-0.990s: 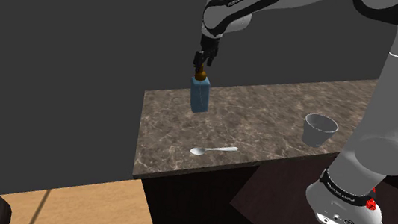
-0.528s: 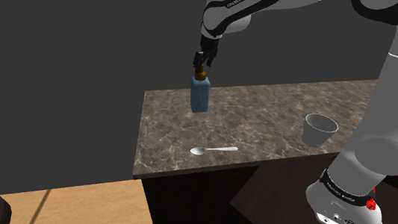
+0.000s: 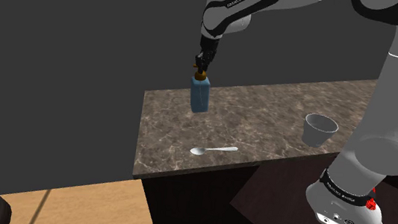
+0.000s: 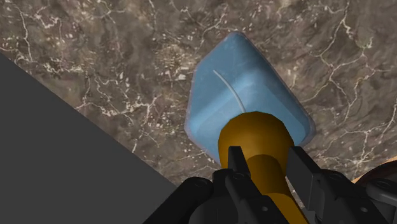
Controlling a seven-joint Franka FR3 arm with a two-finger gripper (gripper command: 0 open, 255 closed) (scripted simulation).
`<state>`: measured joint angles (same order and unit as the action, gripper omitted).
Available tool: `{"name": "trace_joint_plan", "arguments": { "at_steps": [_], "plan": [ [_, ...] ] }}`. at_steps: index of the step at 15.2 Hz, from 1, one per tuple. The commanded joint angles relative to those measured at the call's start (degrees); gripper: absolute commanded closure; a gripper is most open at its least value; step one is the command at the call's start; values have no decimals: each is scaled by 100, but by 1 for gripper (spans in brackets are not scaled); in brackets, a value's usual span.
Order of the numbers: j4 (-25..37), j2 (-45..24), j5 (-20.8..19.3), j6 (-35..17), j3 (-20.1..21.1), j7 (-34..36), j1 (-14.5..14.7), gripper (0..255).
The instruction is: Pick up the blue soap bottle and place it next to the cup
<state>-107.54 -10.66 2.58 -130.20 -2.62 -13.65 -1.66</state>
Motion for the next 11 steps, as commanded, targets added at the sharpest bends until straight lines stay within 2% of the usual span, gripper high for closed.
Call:
{"name": "trace_joint_plan", "arguments": {
  "at_steps": [1, 11],
  "plan": [
    [-1, 0, -2, 0, -2, 0, -1, 255],
    [455, 187, -30, 643, -8, 31, 0, 255]
  ]
}}
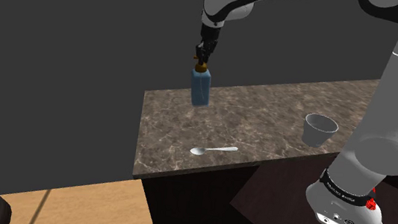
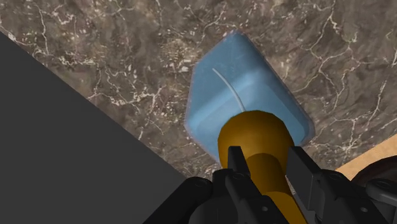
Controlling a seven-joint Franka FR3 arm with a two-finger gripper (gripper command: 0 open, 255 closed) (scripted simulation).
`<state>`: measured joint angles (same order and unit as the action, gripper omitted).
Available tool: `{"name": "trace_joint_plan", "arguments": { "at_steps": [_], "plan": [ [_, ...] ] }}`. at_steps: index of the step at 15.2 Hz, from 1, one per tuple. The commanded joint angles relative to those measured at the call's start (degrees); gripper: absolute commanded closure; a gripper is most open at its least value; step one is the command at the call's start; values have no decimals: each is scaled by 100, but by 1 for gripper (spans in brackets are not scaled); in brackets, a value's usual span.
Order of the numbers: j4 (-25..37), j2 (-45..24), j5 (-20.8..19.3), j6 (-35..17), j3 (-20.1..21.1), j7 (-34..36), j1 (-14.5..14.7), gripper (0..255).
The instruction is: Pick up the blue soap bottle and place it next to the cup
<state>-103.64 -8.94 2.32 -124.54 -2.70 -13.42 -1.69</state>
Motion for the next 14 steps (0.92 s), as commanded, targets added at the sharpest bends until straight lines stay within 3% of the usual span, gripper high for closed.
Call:
{"name": "trace_joint_plan", "arguments": {
  "at_steps": [1, 14],
  "plan": [
    [122, 31, -7, 150, 0, 11, 2, 255],
    [1008, 120, -28, 1126, -5, 43, -1, 255]
  ]
}}
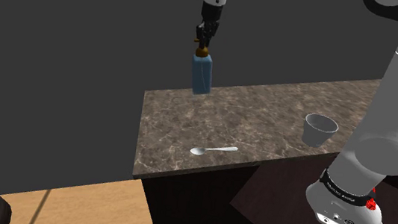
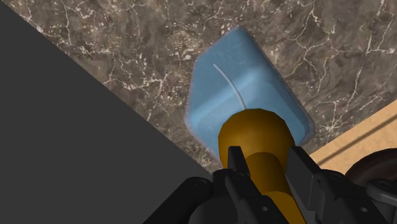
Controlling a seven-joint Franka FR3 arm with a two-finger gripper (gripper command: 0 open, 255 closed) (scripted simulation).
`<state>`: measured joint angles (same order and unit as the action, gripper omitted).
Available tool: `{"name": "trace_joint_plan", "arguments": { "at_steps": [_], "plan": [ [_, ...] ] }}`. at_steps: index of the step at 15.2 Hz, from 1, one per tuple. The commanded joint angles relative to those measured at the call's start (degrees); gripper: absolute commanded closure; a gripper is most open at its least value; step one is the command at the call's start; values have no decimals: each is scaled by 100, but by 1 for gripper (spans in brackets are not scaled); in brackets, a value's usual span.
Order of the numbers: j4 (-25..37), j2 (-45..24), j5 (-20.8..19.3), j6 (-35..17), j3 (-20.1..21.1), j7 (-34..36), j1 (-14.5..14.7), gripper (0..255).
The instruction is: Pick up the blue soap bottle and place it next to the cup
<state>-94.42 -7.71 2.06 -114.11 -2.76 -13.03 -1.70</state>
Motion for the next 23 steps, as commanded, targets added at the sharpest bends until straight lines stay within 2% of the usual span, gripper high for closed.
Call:
{"name": "trace_joint_plan", "arguments": {
  "at_steps": [1, 12, 17, 23],
  "plan": [
    [166, -4, -3, 160, 0, 7, 0, 255],
    [1093, -110, -4, 982, -4, 25, -8, 255],
    [273, 741, 41, 1025, -184, -390, -230, 255],
    [-397, 1605, 39, 1240, -467, -922, -484, 255]
  ]
}}
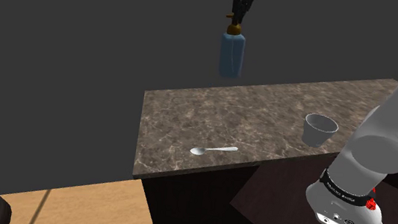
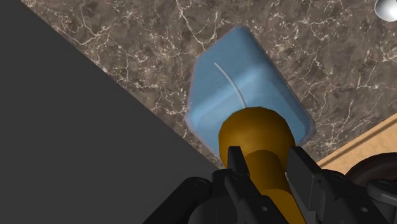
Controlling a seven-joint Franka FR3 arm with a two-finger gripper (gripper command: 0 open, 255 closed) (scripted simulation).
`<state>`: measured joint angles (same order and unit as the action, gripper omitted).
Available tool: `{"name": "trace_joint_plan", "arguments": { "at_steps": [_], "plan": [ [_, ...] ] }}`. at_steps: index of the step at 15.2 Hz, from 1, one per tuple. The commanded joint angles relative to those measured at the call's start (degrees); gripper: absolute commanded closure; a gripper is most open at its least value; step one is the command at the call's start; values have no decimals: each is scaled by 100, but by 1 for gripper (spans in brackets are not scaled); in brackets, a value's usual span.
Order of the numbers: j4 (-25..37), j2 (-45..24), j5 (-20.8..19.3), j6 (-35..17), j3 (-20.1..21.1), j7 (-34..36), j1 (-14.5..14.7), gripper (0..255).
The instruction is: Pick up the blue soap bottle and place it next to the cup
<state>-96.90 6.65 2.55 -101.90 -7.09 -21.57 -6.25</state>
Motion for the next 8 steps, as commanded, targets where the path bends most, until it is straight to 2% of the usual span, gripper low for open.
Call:
{"name": "trace_joint_plan", "arguments": {
  "at_steps": [1, 8],
  "plan": [
    [-231, 296, -17, 68, -87, -159, -73, 255],
    [-594, 1066, -112, 498, -504, -828, -364, 255]
  ]
}}
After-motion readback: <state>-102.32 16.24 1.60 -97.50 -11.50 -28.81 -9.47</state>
